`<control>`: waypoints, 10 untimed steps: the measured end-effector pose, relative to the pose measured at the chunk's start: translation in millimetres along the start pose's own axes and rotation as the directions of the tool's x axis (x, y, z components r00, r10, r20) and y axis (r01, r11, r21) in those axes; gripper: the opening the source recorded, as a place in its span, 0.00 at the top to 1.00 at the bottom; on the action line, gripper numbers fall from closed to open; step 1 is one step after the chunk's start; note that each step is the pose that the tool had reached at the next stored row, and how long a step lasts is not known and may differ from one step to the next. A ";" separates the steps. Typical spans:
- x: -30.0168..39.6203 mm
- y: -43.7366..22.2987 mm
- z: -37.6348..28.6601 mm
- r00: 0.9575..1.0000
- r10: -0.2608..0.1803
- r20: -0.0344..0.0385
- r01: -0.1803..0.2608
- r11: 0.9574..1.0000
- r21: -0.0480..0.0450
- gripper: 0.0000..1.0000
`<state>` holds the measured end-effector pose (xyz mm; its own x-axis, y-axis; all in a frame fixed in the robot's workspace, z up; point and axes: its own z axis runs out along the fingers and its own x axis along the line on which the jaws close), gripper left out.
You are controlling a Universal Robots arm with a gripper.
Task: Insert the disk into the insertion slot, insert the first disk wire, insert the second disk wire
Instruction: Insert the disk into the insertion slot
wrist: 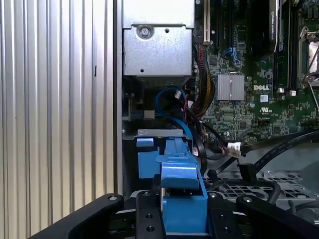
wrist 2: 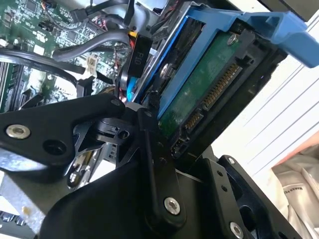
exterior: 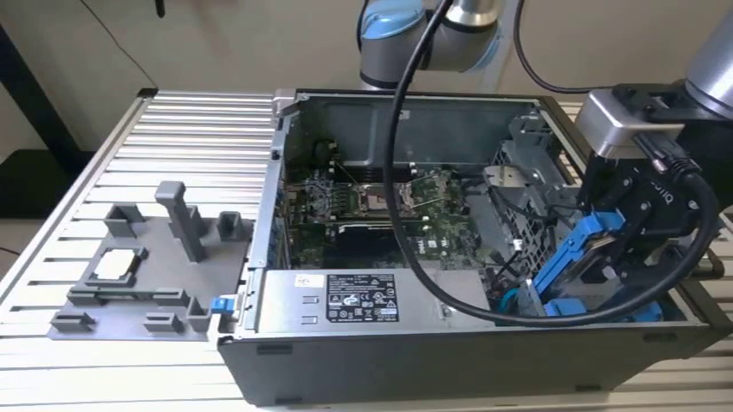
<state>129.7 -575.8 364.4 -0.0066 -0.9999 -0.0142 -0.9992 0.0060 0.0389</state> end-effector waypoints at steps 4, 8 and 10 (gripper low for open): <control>0.0 0.0 0.0 1.000 0.000 -0.001 0.000 1.000 0.000 0.67; 0.0 0.0 -0.3 1.000 0.000 -0.001 0.000 1.000 0.000 0.60; 0.0 0.2 -3.6 1.000 0.000 -0.002 0.000 1.000 0.000 0.53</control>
<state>129.7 -575.9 368.0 -0.0067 -0.9999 -0.0120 -0.9992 0.0062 0.0392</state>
